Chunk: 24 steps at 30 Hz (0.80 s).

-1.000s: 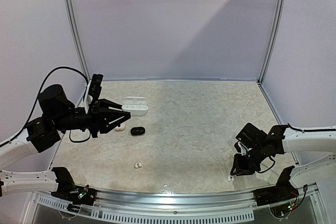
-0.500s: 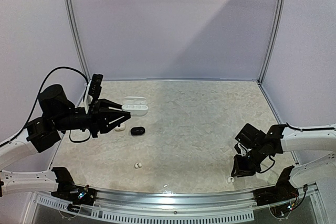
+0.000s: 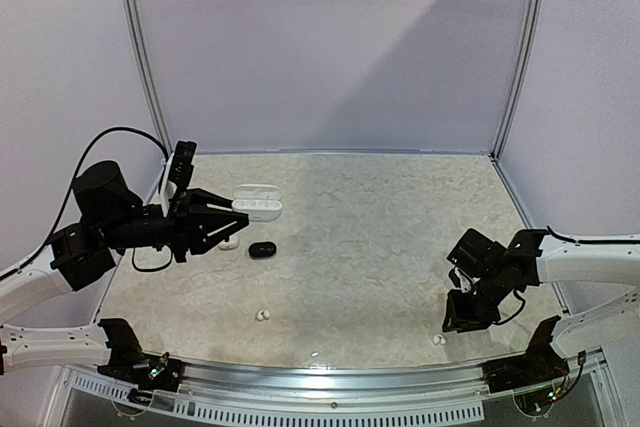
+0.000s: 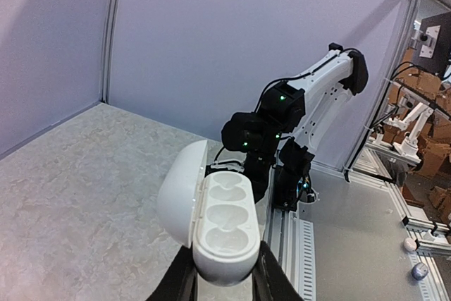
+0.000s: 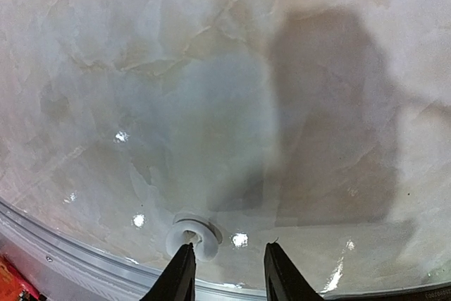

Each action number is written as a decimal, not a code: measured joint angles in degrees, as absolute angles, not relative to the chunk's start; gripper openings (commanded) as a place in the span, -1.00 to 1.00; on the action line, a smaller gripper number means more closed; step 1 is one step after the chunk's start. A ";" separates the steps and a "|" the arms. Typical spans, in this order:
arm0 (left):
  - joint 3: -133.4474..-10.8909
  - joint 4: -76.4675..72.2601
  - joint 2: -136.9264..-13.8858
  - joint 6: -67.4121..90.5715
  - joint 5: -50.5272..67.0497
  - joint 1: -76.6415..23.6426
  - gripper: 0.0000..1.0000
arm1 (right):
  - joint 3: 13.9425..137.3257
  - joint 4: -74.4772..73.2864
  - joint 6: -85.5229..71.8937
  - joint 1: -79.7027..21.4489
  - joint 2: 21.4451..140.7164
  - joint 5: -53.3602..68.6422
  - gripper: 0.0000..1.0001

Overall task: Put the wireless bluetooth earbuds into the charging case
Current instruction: Move the right earbud to the center of the board.

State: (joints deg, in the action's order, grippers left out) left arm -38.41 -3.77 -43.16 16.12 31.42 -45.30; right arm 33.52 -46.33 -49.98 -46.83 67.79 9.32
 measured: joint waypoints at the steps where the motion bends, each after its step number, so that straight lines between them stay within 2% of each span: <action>1: -38.41 -3.77 -43.16 16.12 31.42 -45.30 -1.00 | 33.61 -46.39 -49.71 -46.83 67.79 9.37 -0.33; 6: -38.41 -3.77 -43.16 16.10 31.38 -45.30 -1.00 | 34.46 -46.11 -47.59 -46.83 68.18 9.87 -0.45; 13: -38.41 -3.55 -43.13 16.08 31.14 -45.30 -1.00 | 34.50 -45.80 -45.95 -46.87 73.67 11.18 -0.46; 24: -38.41 -3.51 -43.13 16.01 30.96 -45.30 -1.00 | 33.65 -43.57 -46.06 -48.51 73.87 12.78 -0.53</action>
State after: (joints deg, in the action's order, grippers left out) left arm -38.41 -3.51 -43.13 16.01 30.96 -45.30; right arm 33.65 -43.57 -46.06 -48.51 73.87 12.78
